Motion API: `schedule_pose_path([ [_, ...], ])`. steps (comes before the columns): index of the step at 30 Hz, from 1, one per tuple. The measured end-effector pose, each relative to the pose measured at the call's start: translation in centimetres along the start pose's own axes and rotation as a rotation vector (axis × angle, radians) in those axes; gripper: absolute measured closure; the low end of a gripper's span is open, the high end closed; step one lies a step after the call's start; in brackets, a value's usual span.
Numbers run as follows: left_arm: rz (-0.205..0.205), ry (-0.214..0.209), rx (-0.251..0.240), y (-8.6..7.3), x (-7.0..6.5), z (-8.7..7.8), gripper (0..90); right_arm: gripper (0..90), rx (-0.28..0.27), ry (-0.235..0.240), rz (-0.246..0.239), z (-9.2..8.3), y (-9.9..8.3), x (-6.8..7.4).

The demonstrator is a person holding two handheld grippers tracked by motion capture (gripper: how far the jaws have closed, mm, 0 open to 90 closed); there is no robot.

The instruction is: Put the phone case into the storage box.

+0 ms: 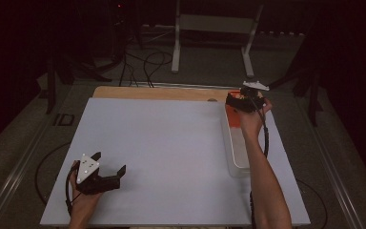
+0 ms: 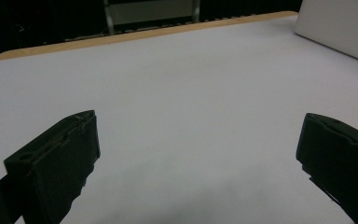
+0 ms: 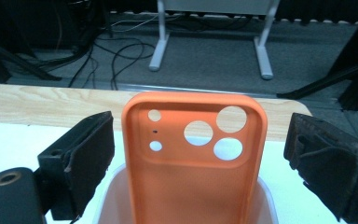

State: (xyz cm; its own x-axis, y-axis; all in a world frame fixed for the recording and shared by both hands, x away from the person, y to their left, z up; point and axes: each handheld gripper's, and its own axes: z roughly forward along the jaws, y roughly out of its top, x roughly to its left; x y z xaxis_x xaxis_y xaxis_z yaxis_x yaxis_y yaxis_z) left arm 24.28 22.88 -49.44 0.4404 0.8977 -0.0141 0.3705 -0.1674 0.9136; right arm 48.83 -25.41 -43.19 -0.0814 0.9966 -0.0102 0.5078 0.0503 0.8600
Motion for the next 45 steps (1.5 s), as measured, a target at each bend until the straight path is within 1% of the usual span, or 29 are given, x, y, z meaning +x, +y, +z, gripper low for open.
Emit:
schedule_pose_path([
  [7,0.001,0.0,0.001,0.0,-0.1,0.0,0.3,8.6,0.005,0.036,-0.027,-0.6,-0.1,-0.3],
  [11,0.001,0.0,0.002,0.0,-0.1,0.0,0.3,8.6,0.015,0.066,-0.061,-0.9,-0.2,-0.2],
  [14,0.001,-0.002,0.001,0.0,-0.1,0.1,0.3,8.6,0.023,0.085,-0.075,-1.2,-0.3,0.0],
  [16,0.002,-0.002,0.002,0.0,-0.1,0.1,0.3,8.6,0.024,0.09,-0.082,-1.3,-0.4,0.1],
  [19,0.0,-0.003,0.0,0.0,0.0,0.0,0.3,8.6,0.028,0.128,-0.099,-2.0,-0.7,0.5],
  [22,-0.001,-0.002,-0.001,0.0,0.0,0.0,0.3,8.6,0.026,0.158,-0.098,-2.5,-0.9,0.7],
  [23,-0.001,-0.002,-0.001,0.0,0.0,0.0,0.3,8.6,0.026,0.158,-0.098,-2.5,-0.9,0.7],
  [25,-0.003,-0.002,-0.003,0.0,0.0,0.0,0.3,8.5,0.025,0.185,-0.102,-3.1,-1.2,0.9],
  [26,-0.004,-0.002,-0.005,0.0,0.0,0.0,0.3,8.5,0.025,0.185,-0.102,-3.1,-1.2,0.9],
  [27,-0.003,-0.002,-0.004,0.0,0.0,0.0,0.3,8.5,0.027,0.2,-0.11,-3.7,-1.5,1.0],
  [29,-0.003,-0.002,-0.002,0.0,0.0,0.1,0.3,8.6,0.025,0.205,-0.108,-3.9,-1.5,1.0],
  [30,-0.002,-0.003,-0.002,0.0,0.0,0.1,0.3,8.6,0.023,0.23,-0.101,-4.4,-1.7,1.0],
  [31,-0.003,-0.004,-0.003,0.0,0.0,0.1,0.3,8.6,0.023,0.23,-0.101,-4.4,-1.7,1.0],
  [34,-0.002,-0.004,0.0,0.0,0.0,0.1,0.3,8.5,0.023,0.258,-0.109,-5.5,-2.0,1.3],
  [35,-0.001,-0.005,-0.001,0.0,0.0,0.1,0.3,8.5,0.023,0.258,-0.109,-5.5,-2.0,1.3],
  [36,-0.001,-0.005,-0.001,0.0,0.0,0.1,0.3,8.6,0.023,0.27,-0.113,-6.0,-2.0,1.5],
  [37,-0.001,-0.005,-0.001,0.1,0.0,0.1,0.3,8.6,0.023,0.27,-0.113,-6.0,-2.0,1.5],
  [38,-0.003,-0.005,-0.002,0.0,0.0,0.1,0.3,8.6,0.015,0.292,-0.101,-6.7,-2.1,1.6],
  [40,-0.003,-0.005,-0.002,0.1,0.0,0.1,0.3,8.6,0.01,0.301,-0.105,-7.2,-2.2,1.8],
  [41,-0.003,-0.005,-0.003,0.1,0.0,0.1,0.3,8.6,0.01,0.301,-0.105,-7.2,-2.2,1.8],
  [42,-0.003,-0.004,-0.002,0.1,0.0,0.2,0.3,8.6,-0.001,0.326,-0.095,-8.0,-2.4,2.0],
  [44,-0.003,-0.004,-0.002,0.1,0.0,0.1,0.3,8.5,-0.005,0.357,-0.073,-8.6,-2.6,2.1],
  [45,-0.003,-0.004,-0.003,0.1,0.0,0.1,0.3,8.5,-0.005,0.357,-0.073,-8.6,-2.6,2.1],
])
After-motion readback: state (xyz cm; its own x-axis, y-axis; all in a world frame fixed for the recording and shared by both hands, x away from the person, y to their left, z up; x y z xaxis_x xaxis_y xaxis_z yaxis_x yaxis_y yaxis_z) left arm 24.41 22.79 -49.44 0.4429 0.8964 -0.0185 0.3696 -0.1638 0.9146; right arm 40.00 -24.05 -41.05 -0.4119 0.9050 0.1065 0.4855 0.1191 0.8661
